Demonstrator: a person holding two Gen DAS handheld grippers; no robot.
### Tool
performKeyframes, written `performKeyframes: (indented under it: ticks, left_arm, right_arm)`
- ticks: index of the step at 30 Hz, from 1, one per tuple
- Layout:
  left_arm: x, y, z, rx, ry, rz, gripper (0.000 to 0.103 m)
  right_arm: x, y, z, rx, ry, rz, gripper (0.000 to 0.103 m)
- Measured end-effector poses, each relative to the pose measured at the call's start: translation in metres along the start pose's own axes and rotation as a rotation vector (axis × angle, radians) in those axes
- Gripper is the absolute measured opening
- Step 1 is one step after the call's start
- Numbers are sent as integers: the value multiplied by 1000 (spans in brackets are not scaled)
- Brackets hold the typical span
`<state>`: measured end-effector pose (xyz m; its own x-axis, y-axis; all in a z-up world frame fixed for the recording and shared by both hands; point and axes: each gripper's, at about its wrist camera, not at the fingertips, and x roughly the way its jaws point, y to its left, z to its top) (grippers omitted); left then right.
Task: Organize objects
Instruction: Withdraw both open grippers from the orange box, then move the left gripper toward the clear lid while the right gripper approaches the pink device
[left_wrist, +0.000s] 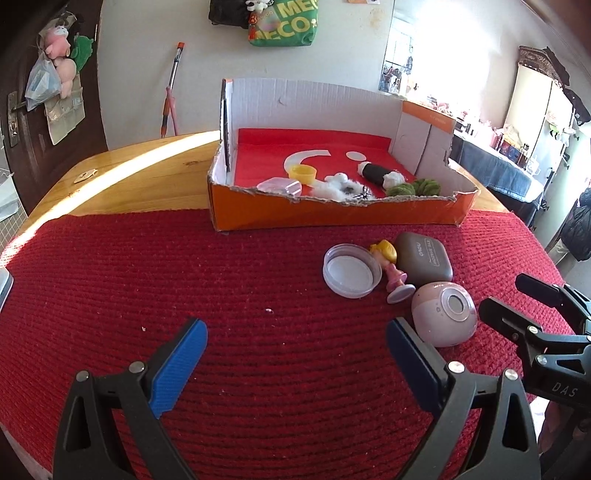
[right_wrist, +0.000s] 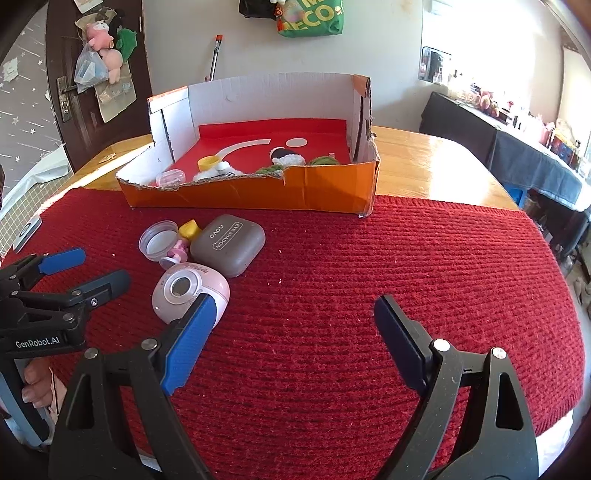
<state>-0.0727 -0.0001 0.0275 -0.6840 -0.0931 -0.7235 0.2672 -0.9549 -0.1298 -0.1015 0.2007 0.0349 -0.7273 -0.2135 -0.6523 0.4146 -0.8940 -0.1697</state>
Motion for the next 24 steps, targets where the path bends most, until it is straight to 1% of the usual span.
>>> performKeyframes:
  ticks: [24]
  left_arm:
    - [-2,-5,-3,16,4,-6,99]
  right_arm:
    - [3,-7,0,14,18,-10,88]
